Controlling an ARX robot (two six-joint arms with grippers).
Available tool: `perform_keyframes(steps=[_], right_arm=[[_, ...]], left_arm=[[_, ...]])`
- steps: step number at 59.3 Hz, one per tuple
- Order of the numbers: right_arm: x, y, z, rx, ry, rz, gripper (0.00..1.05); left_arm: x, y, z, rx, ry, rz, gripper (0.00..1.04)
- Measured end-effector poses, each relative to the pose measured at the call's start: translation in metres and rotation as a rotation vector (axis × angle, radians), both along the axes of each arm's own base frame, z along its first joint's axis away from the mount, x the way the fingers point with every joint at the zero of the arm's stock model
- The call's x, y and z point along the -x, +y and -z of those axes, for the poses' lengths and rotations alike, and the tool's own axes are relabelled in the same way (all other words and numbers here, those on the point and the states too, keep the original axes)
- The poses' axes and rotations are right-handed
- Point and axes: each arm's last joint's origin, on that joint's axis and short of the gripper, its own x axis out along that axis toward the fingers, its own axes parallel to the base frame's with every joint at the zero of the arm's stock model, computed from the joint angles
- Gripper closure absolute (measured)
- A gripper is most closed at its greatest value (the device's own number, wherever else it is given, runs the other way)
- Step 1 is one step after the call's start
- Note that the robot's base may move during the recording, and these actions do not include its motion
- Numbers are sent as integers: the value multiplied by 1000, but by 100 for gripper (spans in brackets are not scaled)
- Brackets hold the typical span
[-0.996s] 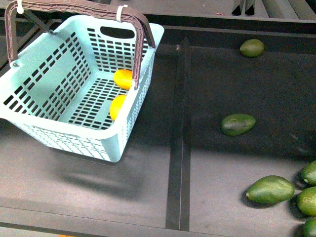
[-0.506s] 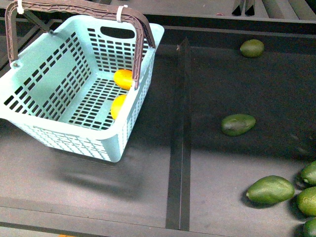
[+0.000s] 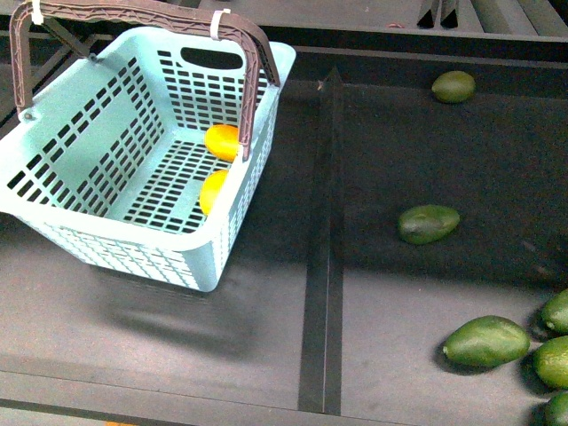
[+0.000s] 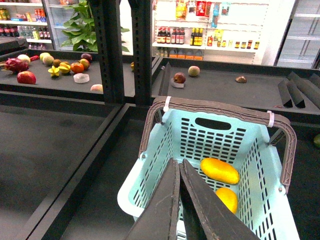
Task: Pick lemon and mango into basket
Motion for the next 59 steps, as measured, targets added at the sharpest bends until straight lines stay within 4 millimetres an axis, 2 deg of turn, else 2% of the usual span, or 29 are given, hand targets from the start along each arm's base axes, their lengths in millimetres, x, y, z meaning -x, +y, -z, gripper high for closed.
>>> perform_keyframes(steps=[22, 29, 59], right_arm=[[0, 0, 0, 0, 0, 0, 9], [0, 0, 0, 0, 0, 0, 9], [0, 0, 0, 0, 0, 0, 9]], left_arm=[[9, 0, 0, 0, 0, 0, 101], [20, 0, 3, 0, 7, 0, 101], [20, 0, 3, 0, 5, 0, 101]])
